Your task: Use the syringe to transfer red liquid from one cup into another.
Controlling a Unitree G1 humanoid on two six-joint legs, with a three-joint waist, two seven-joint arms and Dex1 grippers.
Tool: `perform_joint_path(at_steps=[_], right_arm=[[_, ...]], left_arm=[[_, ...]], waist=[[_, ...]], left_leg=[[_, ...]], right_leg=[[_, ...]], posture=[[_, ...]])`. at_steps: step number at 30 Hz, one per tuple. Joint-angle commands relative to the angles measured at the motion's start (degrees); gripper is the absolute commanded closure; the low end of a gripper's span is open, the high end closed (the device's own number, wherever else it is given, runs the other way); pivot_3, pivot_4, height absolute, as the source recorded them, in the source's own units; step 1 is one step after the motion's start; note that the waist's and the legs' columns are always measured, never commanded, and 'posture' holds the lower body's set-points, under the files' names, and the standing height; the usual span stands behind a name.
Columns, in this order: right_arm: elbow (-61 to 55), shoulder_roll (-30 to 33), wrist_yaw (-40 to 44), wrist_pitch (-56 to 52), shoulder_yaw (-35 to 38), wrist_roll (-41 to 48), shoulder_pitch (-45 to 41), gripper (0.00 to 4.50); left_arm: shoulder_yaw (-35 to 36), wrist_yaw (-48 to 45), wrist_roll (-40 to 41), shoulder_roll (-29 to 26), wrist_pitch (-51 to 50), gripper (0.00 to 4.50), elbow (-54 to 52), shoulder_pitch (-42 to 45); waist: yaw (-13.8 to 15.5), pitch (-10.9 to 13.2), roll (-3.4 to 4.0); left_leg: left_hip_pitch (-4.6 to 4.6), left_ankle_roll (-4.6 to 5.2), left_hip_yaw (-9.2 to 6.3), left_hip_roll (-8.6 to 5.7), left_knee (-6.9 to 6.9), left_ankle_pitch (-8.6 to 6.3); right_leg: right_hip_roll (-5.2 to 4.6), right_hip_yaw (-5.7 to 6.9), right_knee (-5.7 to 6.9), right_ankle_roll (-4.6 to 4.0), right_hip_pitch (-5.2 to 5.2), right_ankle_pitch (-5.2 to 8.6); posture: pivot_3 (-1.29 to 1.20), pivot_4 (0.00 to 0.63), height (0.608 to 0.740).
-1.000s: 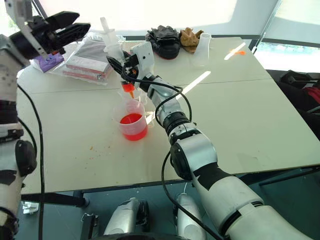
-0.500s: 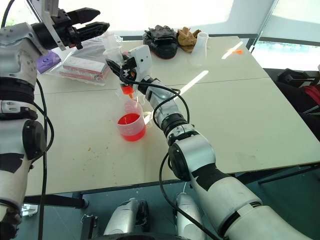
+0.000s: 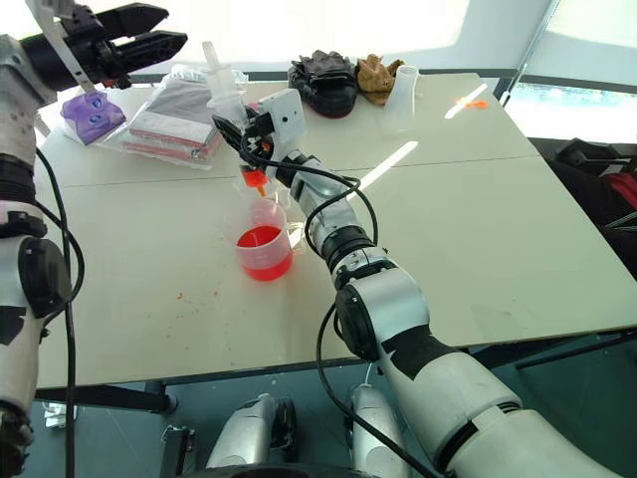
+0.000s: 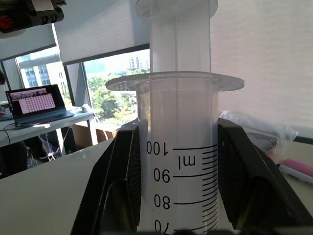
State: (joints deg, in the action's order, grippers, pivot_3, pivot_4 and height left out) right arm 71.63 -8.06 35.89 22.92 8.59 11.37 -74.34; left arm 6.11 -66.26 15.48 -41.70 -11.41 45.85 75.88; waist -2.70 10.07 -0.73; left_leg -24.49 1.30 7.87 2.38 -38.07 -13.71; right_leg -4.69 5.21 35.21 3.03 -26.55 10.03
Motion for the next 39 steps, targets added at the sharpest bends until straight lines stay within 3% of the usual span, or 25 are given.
perform_joint_path(at_steps=[1, 18, 39], right_arm=[[-1.8, -0.5, 0.2, 1.2, 0.7, 0.2, -1.4, 3.02], [-2.1, -1.1, 0.4, 1.8, 0.1, -0.7, -0.6, 3.02], [-1.6, -1.1, -2.4, 2.1, 0.8, -1.6, -1.7, 3.02]], left_arm=[[0.1, 0.0, -1.1, -0.3, 2.6, 1.92, 0.7, 1.4], [-1.0, -0.2, -3.6, 2.6, 6.9, 1.92, 6.4, 3.2], [-4.6, -8.2, -8.2, 3.4, 8.2, 1.92, 8.0, 3.2]], waist=[[0.0, 0.0, 0.00], [0.1, 0.0, 0.00], [0.1, 0.0, 0.00]], left_leg=[[0.00, -0.01, 0.00, 0.00, 0.00, 0.01], [0.00, 0.01, 0.01, 0.00, 0.00, 0.00], [0.00, 0.03, 0.01, 0.00, 0.00, -0.01]], right_leg=[[0.00, 0.00, 0.00, 0.00, 0.00, 0.00], [0.00, 0.00, 0.00, 0.00, 0.00, 0.00], [0.00, 0.00, 0.01, 0.00, 0.00, 0.00]], posture=[[0.00, 0.150, 0.740], [0.00, 0.150, 0.740], [0.00, 0.150, 0.740]])
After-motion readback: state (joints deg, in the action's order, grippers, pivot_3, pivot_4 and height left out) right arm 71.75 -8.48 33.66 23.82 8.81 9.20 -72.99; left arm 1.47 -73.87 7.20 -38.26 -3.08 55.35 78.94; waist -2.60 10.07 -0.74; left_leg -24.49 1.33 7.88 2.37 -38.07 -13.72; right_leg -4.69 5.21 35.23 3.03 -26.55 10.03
